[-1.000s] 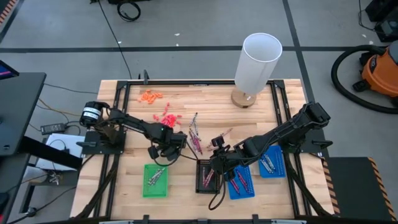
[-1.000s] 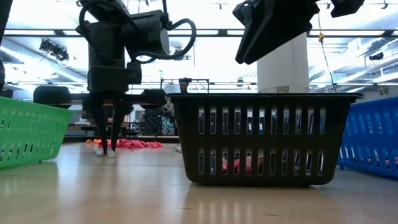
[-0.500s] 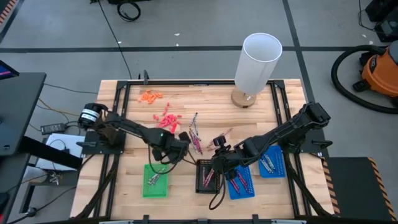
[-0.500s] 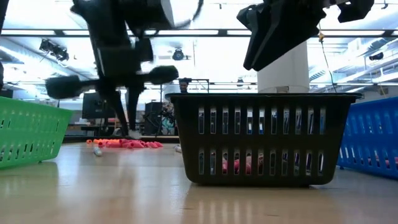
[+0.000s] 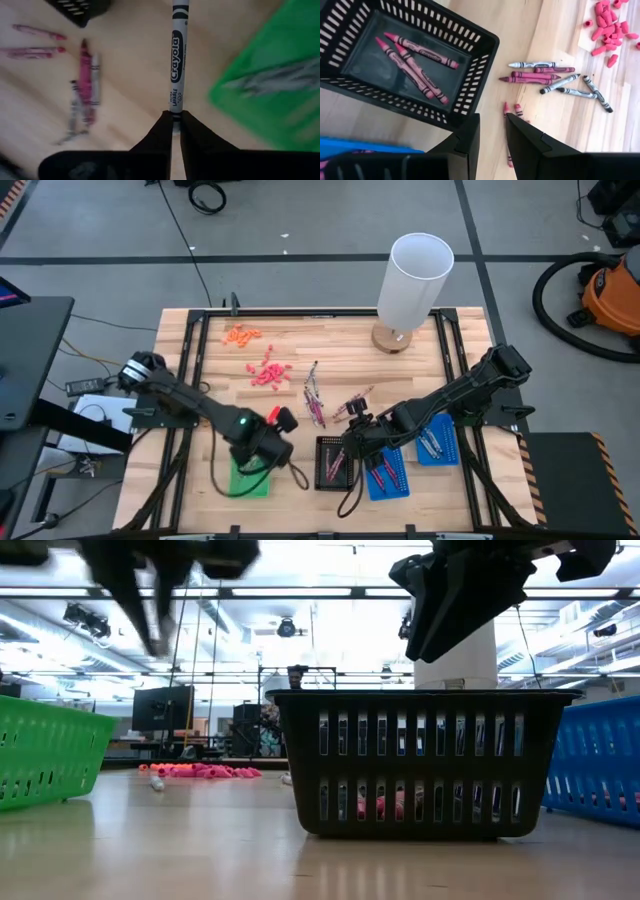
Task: Sort crayons
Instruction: Put the white crayon into the green bin
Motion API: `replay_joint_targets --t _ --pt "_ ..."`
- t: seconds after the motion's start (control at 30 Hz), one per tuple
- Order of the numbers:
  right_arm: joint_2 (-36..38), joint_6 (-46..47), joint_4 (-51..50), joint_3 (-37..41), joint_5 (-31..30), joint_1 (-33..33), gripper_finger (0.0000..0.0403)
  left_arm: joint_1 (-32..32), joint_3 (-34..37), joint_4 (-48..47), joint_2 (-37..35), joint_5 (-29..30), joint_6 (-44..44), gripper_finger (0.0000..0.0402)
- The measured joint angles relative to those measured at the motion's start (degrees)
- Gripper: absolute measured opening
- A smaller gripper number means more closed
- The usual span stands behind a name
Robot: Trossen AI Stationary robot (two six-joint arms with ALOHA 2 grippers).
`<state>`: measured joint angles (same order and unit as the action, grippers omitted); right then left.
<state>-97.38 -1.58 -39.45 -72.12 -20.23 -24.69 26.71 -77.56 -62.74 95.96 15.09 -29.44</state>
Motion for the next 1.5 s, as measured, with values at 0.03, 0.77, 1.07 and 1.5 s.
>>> replay_joint_targets --t 0.03,0.77,1.07,1.5 --pt "0.0 -0.2 0.0 0.0 -0.1 0.0 0.0101 0.7 -0.6 -1.0 0.0 -1.5 3.8 0.0018" --pt "0.0 -8.2 5.1 0.0 -5.6 2.0 0.0101 11.2 9.8 0.4 -0.1 -16.3 82.2 0.002" --pt "0.0 -9.6 6.3 0.0 -1.2 5.2 0.0101 11.8 11.0 3.3 0.0 -14.3 98.4 0.0021" --pt "0.0 -13.8 9.3 0.0 1.9 5.6 0.0101 12.1 16.1 6.0 0.1 -15.2 101.4 0.0067"
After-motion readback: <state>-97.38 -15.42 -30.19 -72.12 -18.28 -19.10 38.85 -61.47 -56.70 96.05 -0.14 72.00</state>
